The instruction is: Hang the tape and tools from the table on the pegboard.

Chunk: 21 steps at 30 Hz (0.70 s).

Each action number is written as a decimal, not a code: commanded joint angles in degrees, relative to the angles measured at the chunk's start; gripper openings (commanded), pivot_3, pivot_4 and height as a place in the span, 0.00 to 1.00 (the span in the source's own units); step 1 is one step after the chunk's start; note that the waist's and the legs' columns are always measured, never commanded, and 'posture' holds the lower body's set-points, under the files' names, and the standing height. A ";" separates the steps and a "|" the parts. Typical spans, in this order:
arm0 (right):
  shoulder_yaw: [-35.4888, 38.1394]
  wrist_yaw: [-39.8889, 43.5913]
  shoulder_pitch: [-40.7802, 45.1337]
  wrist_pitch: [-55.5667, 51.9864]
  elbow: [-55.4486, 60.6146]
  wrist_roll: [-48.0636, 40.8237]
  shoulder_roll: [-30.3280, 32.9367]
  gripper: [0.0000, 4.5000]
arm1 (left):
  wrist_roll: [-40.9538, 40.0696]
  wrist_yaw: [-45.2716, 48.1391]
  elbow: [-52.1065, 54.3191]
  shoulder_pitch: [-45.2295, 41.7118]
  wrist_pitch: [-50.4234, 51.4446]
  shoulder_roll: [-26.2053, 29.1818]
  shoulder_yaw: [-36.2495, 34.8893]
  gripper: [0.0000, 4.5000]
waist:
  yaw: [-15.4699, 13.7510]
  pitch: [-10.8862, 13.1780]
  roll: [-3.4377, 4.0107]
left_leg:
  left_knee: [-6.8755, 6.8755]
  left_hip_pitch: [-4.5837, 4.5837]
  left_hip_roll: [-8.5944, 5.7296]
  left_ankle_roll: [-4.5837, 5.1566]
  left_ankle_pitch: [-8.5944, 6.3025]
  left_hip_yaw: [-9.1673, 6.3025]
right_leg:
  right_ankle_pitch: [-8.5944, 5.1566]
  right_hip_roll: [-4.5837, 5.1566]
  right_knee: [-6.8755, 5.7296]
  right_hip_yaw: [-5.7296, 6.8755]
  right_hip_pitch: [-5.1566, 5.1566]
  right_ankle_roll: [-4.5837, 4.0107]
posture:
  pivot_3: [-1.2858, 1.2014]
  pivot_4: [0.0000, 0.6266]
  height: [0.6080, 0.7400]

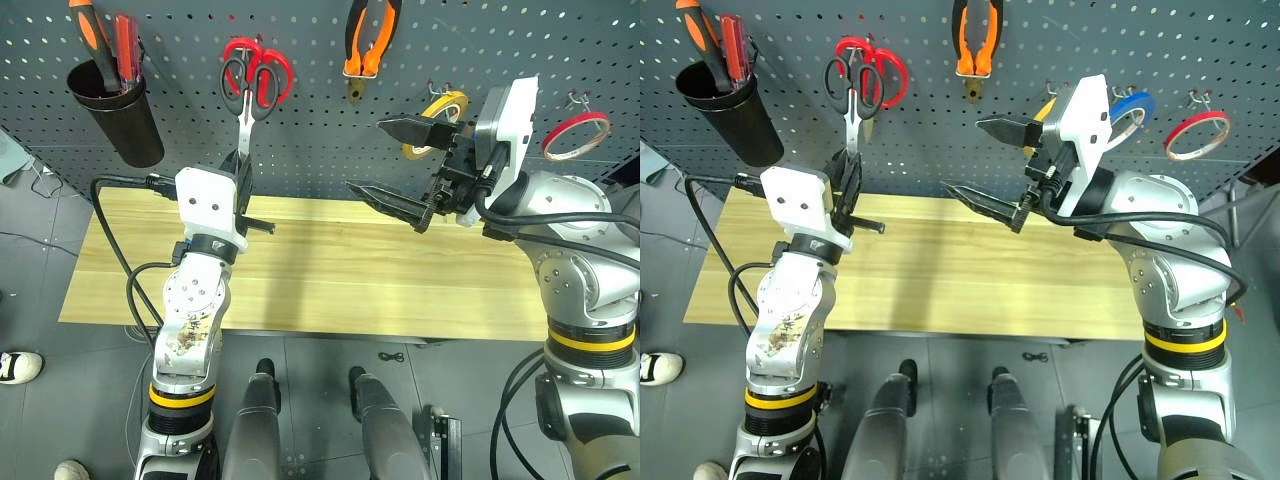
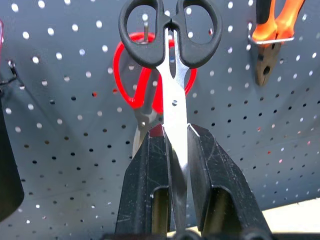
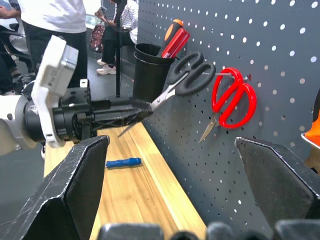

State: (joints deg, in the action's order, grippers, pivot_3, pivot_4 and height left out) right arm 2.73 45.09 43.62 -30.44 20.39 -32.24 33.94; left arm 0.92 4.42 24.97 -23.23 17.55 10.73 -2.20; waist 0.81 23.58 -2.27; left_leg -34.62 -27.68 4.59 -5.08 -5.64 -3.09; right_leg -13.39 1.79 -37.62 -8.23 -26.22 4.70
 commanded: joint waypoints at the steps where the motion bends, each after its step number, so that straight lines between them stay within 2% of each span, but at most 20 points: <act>1: 0.60 0.05 1.30 1.58 1.29 -0.22 -0.29 1.00 | 0.71 -0.67 0.49 -1.01 -1.19 -0.17 -0.10 0.02 | 0.00 0.00 0.00 | 0.00 0.00 0.00 0.00 0.00 0.00 | 0.00 0.00 0.00 0.00 0.00 0.00 | 0.52 0.61 1.00; 17: -0.24 -4.22 4.99 -0.27 -0.32 1.55 -2.58 1.00 | 1.95 0.15 -11.22 -6.37 -3.12 1.30 0.27 0.02 | 0.05 0.00 0.00 | 0.00 0.00 0.00 0.00 0.00 -0.02 | 0.01 0.00 -0.02 0.02 0.00 -0.01 | 0.52 0.61 1.00; 19: -0.15 -4.65 5.59 0.09 -0.59 1.53 -3.07 1.00 | 1.94 0.33 -12.48 -6.71 -3.75 1.68 0.25 0.26 | 0.10 0.00 0.00 | 0.00 0.00 0.00 0.00 0.00 -0.01 | 0.01 0.00 -0.01 0.01 0.00 -0.01 | 0.52 0.60 1.00; 21: 0.36 -5.27 6.50 1.02 -1.16 1.41 -3.95 1.00 | 1.77 0.61 -13.14 -6.31 -4.53 1.94 0.20 0.44 | 0.06 0.00 0.00 | 0.02 0.00 0.00 0.00 0.00 -0.02 | 0.07 0.00 -0.01 0.03 0.00 -0.11 | 0.52 0.60 1.00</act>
State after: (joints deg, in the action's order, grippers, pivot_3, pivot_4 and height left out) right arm 1.30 40.60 48.98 -30.62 18.03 -30.17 30.29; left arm 2.29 4.74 10.78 -29.61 14.84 12.42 -1.88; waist 0.87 23.58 -2.27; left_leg -34.59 -27.68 4.59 -5.08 -5.64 -3.13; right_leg -13.26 1.79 -37.63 -8.20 -26.22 4.49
